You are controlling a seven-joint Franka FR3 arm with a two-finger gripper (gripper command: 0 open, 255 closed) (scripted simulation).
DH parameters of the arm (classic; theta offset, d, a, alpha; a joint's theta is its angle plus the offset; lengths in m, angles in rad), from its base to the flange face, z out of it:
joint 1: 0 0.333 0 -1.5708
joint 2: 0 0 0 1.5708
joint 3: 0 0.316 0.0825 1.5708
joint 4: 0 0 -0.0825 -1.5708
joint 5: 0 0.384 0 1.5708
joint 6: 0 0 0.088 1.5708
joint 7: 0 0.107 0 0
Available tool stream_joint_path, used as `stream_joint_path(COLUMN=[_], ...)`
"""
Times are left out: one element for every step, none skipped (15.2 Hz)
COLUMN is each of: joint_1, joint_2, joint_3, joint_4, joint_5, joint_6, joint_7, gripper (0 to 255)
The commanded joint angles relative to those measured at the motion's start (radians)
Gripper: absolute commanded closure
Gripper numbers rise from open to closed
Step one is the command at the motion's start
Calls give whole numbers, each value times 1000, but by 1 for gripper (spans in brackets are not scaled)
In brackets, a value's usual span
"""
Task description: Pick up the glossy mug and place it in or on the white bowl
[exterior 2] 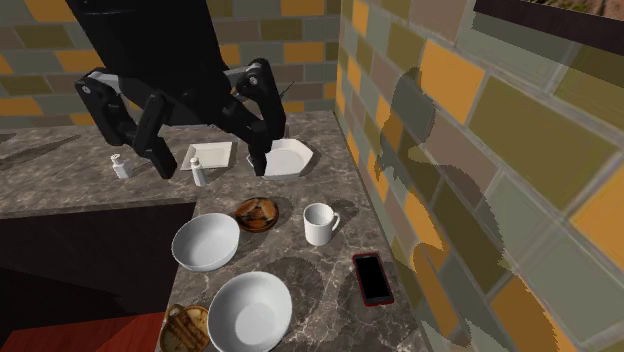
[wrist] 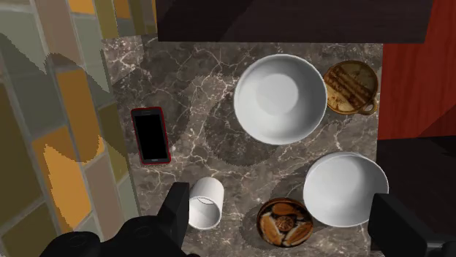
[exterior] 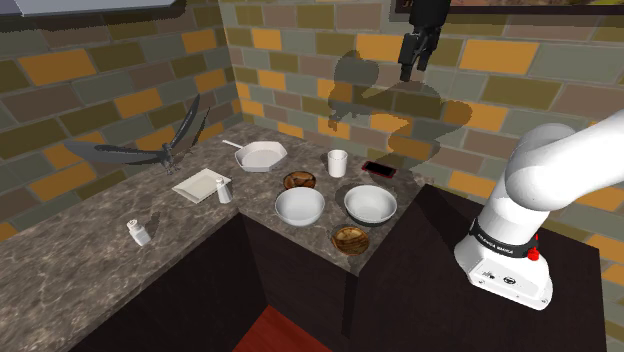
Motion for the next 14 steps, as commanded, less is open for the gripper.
stream_joint_path(joint_1=[0, 0, -1, -1, -1, -1, -1, -2, -2, -2, -2, -2, -2, -2], joint_2=[0, 11, 24, 39, 55, 73, 93, 114, 137, 162, 189, 217, 246, 277], joint_3=[0, -6, -11, -17, -23, -29, -35, -41, -46, -52, -58, -64, -70, -76], joint_4=[0, -23, -45, -66, -85, -102, -118, -133, -146, -158, -168, -176, -183, -188], joint_5=[0, -3, -7, -10, -14, -17, -21, -24, -27, -29, -32, -34, -36, -38], joint_6=[0, 38, 77, 115, 154, 194, 233, 273, 313, 353, 393, 434, 474, 514], joint_7=[0, -4, -7, -11, -14, -18, -21, -25, -28, -32, -35, -39, -43, -47], gripper=[0, 0, 0, 0, 0, 0, 0, 0, 0, 0, 0, 0, 0, 0])
